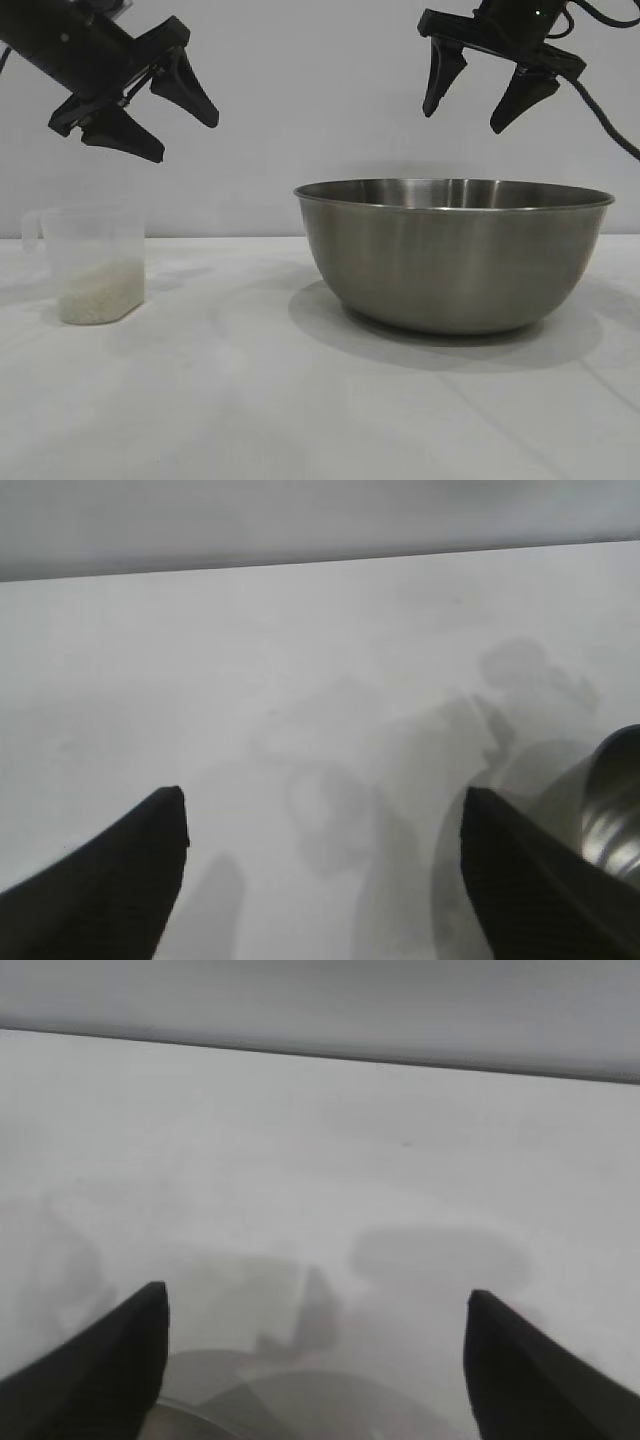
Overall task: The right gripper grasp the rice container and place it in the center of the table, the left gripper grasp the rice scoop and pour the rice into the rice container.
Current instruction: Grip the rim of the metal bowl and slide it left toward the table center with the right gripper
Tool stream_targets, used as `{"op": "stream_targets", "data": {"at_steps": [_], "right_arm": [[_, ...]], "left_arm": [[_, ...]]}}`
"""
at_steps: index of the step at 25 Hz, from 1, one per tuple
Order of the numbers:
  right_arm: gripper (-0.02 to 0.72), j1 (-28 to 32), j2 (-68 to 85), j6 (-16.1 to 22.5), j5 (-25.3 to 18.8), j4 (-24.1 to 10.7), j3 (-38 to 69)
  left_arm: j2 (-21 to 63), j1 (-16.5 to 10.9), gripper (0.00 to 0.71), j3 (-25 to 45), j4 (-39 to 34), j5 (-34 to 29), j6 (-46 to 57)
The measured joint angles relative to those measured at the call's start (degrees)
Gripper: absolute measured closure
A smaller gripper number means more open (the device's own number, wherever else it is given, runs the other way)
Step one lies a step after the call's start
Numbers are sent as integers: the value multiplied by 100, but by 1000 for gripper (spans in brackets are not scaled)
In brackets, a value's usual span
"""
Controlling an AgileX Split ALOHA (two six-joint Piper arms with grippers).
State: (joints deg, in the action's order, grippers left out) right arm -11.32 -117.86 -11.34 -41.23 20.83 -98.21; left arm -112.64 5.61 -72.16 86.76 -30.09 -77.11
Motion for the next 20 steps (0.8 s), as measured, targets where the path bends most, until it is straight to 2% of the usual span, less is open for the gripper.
{"op": "stream_targets", "data": {"at_steps": [13, 16, 20], "right_arm": [[237, 0, 0, 0, 0, -38, 0], [237, 0, 0, 0, 0, -163, 0], [237, 0, 64, 0, -245, -428, 0]], "left_arm": [[0, 0, 184, 0, -45, 0, 0], [0, 0, 184, 0, -45, 0, 0], [0, 0, 184, 0, -45, 0, 0]]}}
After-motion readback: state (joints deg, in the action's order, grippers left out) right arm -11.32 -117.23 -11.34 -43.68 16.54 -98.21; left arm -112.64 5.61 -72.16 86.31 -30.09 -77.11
